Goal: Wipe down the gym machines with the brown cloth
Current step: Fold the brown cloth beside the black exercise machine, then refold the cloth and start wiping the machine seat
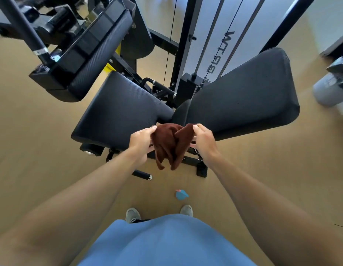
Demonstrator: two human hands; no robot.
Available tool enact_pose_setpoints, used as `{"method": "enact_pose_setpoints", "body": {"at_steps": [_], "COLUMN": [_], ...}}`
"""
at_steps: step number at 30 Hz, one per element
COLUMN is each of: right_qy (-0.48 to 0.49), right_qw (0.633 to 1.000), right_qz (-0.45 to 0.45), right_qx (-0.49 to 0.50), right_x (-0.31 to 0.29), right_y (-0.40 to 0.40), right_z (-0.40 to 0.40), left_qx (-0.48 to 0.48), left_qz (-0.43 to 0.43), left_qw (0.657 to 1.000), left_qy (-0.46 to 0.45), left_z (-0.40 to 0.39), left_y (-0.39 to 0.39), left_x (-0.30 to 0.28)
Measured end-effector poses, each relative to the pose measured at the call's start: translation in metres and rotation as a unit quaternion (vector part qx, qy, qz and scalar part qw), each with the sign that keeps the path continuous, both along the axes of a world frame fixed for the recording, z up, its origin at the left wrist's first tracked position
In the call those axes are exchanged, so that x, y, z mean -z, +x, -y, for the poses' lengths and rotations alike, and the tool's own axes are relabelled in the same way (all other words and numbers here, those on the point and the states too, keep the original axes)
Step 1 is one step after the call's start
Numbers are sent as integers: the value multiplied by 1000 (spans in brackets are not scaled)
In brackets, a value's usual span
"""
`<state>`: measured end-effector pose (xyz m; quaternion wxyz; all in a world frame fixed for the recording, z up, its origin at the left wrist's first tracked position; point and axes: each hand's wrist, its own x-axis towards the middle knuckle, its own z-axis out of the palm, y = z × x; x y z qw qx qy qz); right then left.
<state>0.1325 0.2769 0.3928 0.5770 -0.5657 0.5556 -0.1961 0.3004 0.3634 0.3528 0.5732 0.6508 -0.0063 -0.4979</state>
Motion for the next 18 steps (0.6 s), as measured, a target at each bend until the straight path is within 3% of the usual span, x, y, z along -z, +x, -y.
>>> {"method": "enact_pose_setpoints", "body": {"at_steps": [8, 18], "right_qy": [-169, -155], "right_qw": [978, 983], "right_qz": [-116, -100], "right_qx": [-45, 0], "right_x": [-12, -11], "right_y": [-25, -21], "right_z": [38, 60], "left_qx": [-61, -42], "left_qz": [-29, 44], "left_qw": [996, 998], "left_qy": [61, 24], "left_z": [4, 2], "left_y": [55, 93], "left_x": [-4, -29]}}
